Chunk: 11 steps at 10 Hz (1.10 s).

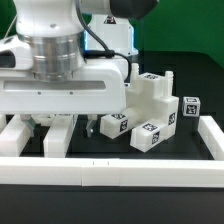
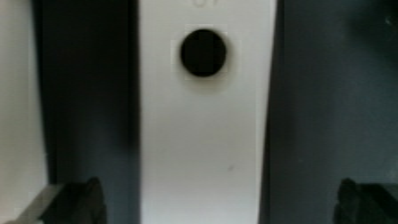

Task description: Assemble chair

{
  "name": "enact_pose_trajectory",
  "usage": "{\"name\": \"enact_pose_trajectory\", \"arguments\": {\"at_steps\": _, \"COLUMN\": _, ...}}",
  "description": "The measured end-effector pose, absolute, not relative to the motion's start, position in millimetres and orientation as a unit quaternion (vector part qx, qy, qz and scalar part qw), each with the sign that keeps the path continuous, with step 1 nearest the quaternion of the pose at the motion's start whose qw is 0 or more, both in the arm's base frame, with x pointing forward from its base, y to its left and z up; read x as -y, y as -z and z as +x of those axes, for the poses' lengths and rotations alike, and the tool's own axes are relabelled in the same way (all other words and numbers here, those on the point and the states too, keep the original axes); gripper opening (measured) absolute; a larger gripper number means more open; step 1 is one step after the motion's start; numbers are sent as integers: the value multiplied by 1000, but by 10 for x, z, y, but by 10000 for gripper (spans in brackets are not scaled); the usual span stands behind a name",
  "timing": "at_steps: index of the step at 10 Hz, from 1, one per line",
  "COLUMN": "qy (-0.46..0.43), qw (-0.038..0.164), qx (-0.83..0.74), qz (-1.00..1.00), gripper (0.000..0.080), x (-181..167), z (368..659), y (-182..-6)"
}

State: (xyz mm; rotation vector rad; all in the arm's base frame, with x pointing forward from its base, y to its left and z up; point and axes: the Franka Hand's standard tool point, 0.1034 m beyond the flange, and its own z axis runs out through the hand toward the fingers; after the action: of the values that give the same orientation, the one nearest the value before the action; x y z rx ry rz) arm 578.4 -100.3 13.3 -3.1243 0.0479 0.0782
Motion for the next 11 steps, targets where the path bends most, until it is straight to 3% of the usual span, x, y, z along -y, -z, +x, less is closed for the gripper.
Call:
{"name": "enact_pose_trajectory", "arguments": {"at_steps": 5, "qy": -24, "qw": 4, "qx": -6, "qz": -1000, "gripper": 649, "x": 1022, "z": 5771, "y": -52}}
{"name": "enact_pose_trajectory", "arguments": {"at_steps": 6, "qy": -23, "qw": 4, "qx": -6, "qz": -1000, "gripper": 554, "x": 1023, "z": 5773, "y": -53}}
{"name": "enact_pose_trajectory", "arguments": {"at_steps": 7, "qy": -23, "qw": 4, "qx": -7, "qz": -1000, "gripper": 373, "x": 1026, "z": 5773, "y": -54}}
{"name": "enact_pose_trajectory", "arguments": {"at_steps": 8, "qy": -23, "qw": 3, "qx": -7, "qz": -1000, "gripper": 373, "x": 1033, "z": 5772, "y": -55}}
{"name": "enact_pose_trajectory", "arguments": {"at_steps": 9, "qy": -23, "qw": 3, "qx": -7, "qz": -1000, "gripper": 282, "x": 1043, "z": 5774, "y": -58}}
{"name": "enact_pose_trajectory", "arguments": {"at_steps": 11, "qy": -22, "qw": 5, "qx": -8, "qz": -1000, "gripper": 283, "x": 1048, "z": 5789, "y": -125}}
